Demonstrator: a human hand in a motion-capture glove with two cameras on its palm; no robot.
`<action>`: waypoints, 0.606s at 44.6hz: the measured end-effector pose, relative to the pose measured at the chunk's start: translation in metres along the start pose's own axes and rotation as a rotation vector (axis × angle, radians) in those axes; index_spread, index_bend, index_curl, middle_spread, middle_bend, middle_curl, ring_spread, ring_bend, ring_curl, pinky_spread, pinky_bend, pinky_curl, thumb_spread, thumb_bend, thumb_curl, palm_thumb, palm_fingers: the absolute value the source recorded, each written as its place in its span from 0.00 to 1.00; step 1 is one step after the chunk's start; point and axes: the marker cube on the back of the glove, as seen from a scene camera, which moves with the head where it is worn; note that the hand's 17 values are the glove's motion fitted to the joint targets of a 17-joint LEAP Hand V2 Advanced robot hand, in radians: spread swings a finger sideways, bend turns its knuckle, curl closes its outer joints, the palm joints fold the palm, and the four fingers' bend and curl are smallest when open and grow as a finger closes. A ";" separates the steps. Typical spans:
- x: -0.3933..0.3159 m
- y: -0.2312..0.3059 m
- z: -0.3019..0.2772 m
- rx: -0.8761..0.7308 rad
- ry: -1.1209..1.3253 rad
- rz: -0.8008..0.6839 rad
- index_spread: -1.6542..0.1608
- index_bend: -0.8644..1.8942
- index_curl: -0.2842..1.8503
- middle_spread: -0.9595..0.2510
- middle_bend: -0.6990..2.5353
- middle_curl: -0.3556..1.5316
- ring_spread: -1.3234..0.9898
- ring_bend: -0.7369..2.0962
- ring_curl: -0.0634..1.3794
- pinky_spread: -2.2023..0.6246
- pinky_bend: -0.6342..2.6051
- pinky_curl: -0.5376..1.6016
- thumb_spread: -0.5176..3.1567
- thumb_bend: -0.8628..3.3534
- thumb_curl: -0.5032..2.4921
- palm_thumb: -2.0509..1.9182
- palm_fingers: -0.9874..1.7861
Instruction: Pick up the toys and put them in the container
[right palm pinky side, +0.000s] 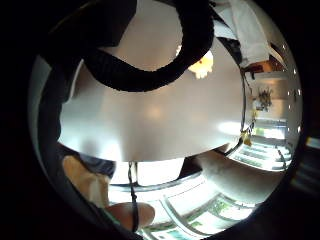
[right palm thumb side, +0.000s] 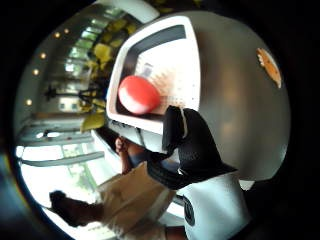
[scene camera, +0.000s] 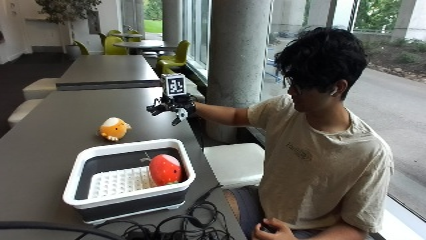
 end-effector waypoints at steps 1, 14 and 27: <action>0.013 0.001 0.000 0.001 0.023 -0.046 0.75 0.37 0.30 0.77 0.25 0.37 0.56 0.34 0.33 0.78 0.51 0.41 0.52 0.20 0.31 0.53 0.29; 0.040 0.017 -0.003 0.057 0.160 -0.213 0.76 0.37 0.29 0.77 0.25 0.33 0.56 0.33 0.32 0.78 0.50 0.41 0.53 0.20 0.29 0.53 0.30; 0.065 0.034 0.007 0.012 0.162 -0.065 0.75 0.37 0.30 0.76 0.24 0.31 0.56 0.32 0.31 0.78 0.48 0.41 0.53 0.20 0.28 0.52 0.29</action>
